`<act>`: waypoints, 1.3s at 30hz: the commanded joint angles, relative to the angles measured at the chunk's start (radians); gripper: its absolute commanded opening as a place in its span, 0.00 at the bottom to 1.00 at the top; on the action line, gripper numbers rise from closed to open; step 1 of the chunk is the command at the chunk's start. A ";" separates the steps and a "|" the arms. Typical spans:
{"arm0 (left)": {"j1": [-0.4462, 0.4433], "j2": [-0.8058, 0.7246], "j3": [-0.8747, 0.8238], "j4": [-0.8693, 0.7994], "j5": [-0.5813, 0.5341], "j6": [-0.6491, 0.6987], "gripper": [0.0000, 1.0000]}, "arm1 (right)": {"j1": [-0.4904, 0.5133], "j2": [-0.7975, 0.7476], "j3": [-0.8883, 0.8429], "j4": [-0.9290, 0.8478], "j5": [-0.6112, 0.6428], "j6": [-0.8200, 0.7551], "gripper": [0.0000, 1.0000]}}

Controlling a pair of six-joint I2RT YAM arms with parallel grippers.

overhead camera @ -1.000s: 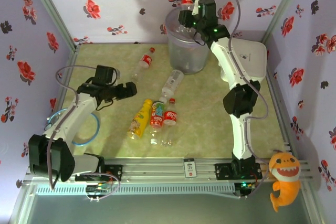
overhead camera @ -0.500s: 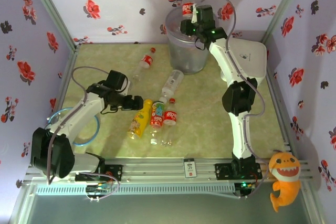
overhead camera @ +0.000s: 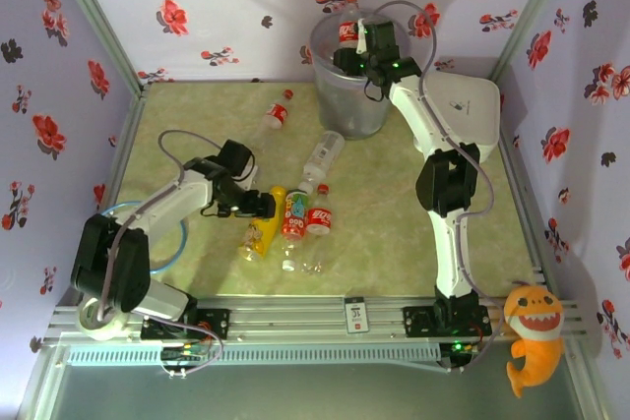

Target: Put the plastic bottles in the bin

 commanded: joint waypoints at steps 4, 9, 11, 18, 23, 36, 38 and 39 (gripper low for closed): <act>-0.021 0.058 0.014 -0.011 -0.022 0.025 0.83 | -0.013 -0.011 0.026 0.023 -0.011 -0.021 0.75; -0.030 0.094 0.022 -0.006 -0.037 0.031 0.77 | -0.013 -0.037 0.045 0.007 -0.016 -0.032 0.76; -0.031 0.110 0.026 -0.007 -0.044 0.034 0.76 | -0.015 -0.056 0.045 -0.001 -0.016 -0.037 0.76; -0.032 0.148 0.047 0.004 -0.057 0.036 0.68 | -0.015 -0.156 0.044 -0.050 -0.027 -0.027 0.77; -0.032 0.162 0.080 0.007 -0.066 0.027 0.61 | -0.007 -0.308 -0.101 -0.044 -0.060 -0.021 0.77; 0.043 0.063 0.244 -0.031 -0.075 0.021 0.57 | 0.038 -0.697 -0.649 -0.025 -0.301 0.018 0.77; 0.059 0.042 0.286 -0.024 -0.062 -0.004 0.57 | 0.065 -0.714 -0.678 -0.030 -0.364 0.017 0.77; 0.067 0.034 0.302 -0.017 -0.054 -0.020 0.57 | 0.079 -0.717 -0.689 -0.029 -0.392 0.017 0.77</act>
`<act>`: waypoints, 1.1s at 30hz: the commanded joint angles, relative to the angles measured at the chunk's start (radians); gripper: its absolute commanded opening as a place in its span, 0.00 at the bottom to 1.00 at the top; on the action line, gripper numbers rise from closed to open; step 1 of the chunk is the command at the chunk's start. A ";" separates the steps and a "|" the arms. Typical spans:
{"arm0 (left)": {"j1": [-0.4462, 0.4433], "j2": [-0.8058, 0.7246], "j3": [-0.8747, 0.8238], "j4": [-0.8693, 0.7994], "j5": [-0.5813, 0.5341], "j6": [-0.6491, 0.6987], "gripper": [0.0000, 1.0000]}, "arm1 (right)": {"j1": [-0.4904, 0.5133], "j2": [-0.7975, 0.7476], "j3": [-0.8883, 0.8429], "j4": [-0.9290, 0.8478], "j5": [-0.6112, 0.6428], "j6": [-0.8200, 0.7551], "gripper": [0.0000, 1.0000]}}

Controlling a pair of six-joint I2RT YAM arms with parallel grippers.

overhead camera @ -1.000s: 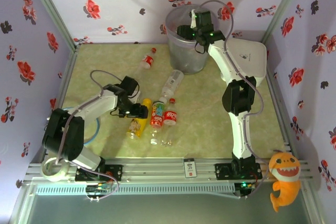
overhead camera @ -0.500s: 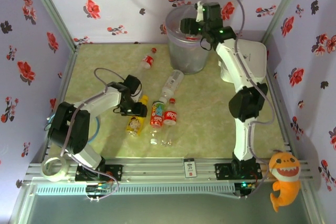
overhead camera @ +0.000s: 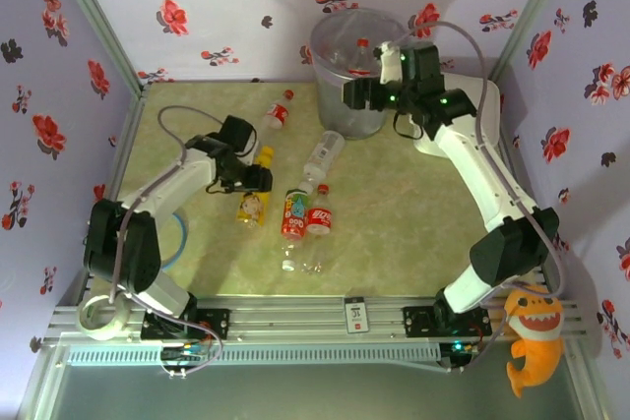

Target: Put the plastic bottles in the bin

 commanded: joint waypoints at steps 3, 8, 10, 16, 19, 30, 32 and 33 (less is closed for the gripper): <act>0.047 -0.088 0.095 0.052 0.058 -0.103 0.56 | 0.087 -0.036 -0.059 0.017 -0.202 0.011 0.78; 0.080 -0.134 0.120 0.170 0.168 -0.224 0.52 | 0.155 -0.034 -0.133 0.070 -0.276 0.023 0.79; 0.091 -0.149 0.117 0.235 0.206 -0.286 0.51 | 0.180 -0.040 -0.173 0.126 -0.290 0.048 0.80; 0.110 -0.137 0.060 0.493 0.379 -0.497 0.49 | 0.238 -0.010 -0.236 0.290 -0.297 0.128 0.83; 0.108 -0.132 0.038 0.566 0.409 -0.555 0.48 | 0.254 0.021 -0.230 0.305 -0.295 0.144 0.84; 0.098 -0.140 -0.018 0.648 0.434 -0.615 0.47 | 0.276 0.120 -0.192 0.317 -0.248 0.156 0.89; 0.093 -0.137 -0.031 0.663 0.436 -0.623 0.47 | 0.284 0.141 -0.178 0.322 -0.255 0.161 0.89; 0.092 -0.135 -0.035 0.667 0.435 -0.625 0.47 | 0.286 0.150 -0.173 0.325 -0.256 0.165 0.89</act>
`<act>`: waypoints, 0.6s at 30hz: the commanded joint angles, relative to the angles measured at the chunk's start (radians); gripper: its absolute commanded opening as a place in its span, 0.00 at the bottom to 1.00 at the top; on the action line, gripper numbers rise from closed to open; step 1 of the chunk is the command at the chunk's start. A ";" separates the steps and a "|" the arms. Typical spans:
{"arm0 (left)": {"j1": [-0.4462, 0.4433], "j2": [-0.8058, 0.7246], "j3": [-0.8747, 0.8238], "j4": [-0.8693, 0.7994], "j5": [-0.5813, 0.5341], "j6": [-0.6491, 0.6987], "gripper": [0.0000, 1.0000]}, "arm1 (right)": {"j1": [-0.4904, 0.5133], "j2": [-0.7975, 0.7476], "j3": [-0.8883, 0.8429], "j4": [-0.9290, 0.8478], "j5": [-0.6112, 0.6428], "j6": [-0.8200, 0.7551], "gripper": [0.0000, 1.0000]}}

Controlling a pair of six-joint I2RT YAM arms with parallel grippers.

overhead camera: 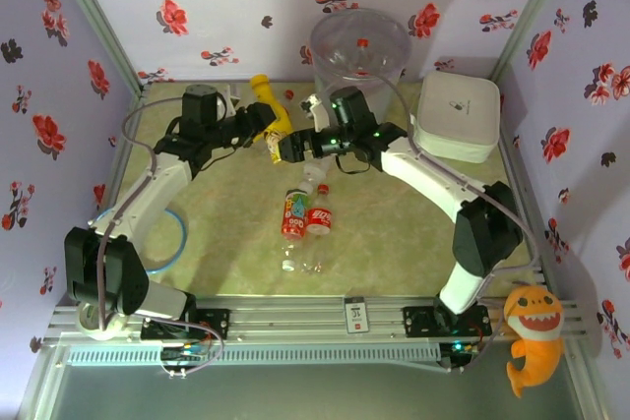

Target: Put the plastic bottles in the bin

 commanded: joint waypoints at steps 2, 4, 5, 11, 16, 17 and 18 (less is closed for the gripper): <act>-0.009 -0.001 -0.022 0.069 0.030 -0.030 0.46 | 0.021 0.039 0.052 0.028 0.004 0.021 0.88; -0.008 0.003 -0.025 0.076 0.030 -0.030 0.46 | 0.022 0.049 0.055 0.038 -0.002 0.035 0.86; -0.008 0.005 -0.023 0.076 0.030 -0.029 0.46 | 0.023 0.050 0.055 0.040 0.001 0.037 0.84; -0.008 0.012 -0.023 0.076 0.030 -0.023 0.47 | 0.021 0.057 0.059 0.033 0.014 0.040 0.71; -0.008 0.010 -0.023 0.073 0.031 -0.019 0.52 | 0.021 0.059 0.062 0.035 0.023 0.038 0.62; -0.008 0.009 -0.023 0.073 0.030 -0.017 0.58 | 0.021 0.060 0.065 0.035 0.022 0.038 0.61; -0.009 0.009 -0.023 0.073 0.030 -0.016 0.63 | 0.021 0.060 0.066 0.033 0.022 0.038 0.61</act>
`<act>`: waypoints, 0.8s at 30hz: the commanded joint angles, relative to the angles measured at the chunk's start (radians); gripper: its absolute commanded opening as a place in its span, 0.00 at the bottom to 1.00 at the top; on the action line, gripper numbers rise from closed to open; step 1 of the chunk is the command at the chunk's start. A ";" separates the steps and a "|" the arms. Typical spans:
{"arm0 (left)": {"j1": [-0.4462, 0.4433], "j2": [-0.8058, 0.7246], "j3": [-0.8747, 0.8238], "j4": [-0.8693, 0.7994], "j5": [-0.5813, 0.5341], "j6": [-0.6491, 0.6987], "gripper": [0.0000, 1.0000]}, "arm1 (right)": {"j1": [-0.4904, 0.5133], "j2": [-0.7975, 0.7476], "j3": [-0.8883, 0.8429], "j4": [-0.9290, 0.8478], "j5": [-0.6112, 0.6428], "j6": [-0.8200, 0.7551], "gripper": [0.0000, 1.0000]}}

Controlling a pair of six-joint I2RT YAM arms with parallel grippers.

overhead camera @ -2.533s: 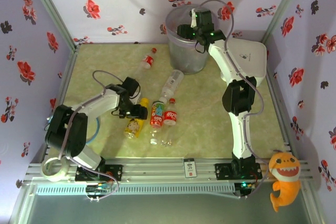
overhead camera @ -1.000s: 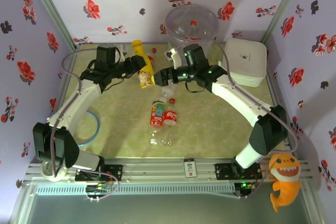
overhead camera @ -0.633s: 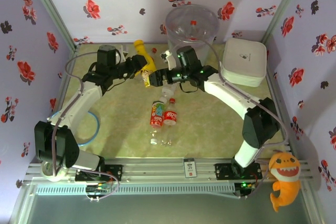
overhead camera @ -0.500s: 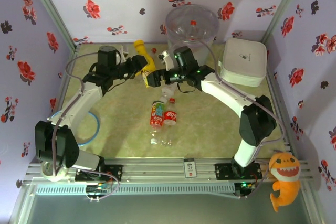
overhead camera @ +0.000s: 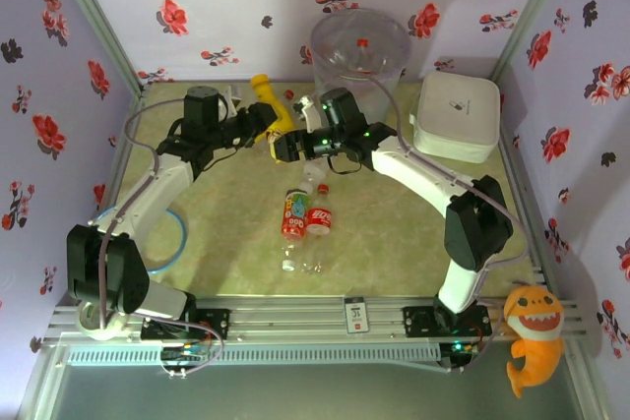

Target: Put the plastic bottles in the bin

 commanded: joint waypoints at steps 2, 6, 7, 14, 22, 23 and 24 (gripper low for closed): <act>-0.005 0.001 -0.005 0.030 0.028 -0.002 0.77 | 0.000 0.012 0.037 0.016 0.013 -0.009 0.60; -0.003 -0.008 -0.009 0.032 0.029 0.007 1.00 | -0.001 0.007 0.033 0.016 0.017 -0.015 0.58; -0.001 -0.014 -0.013 0.030 0.030 0.011 1.00 | -0.003 0.001 0.032 0.014 0.023 -0.019 0.57; 0.060 -0.063 -0.068 0.015 0.054 0.015 1.00 | -0.046 -0.073 0.021 -0.027 0.045 -0.022 0.47; 0.099 -0.112 -0.132 -0.069 0.059 0.076 1.00 | -0.138 -0.136 0.115 -0.187 0.142 -0.144 0.44; 0.100 -0.114 -0.137 -0.090 0.057 0.090 1.00 | -0.155 -0.142 0.136 -0.203 0.154 -0.153 0.44; 0.100 -0.116 -0.144 -0.105 0.054 0.102 1.00 | -0.169 -0.142 0.158 -0.216 0.165 -0.160 0.44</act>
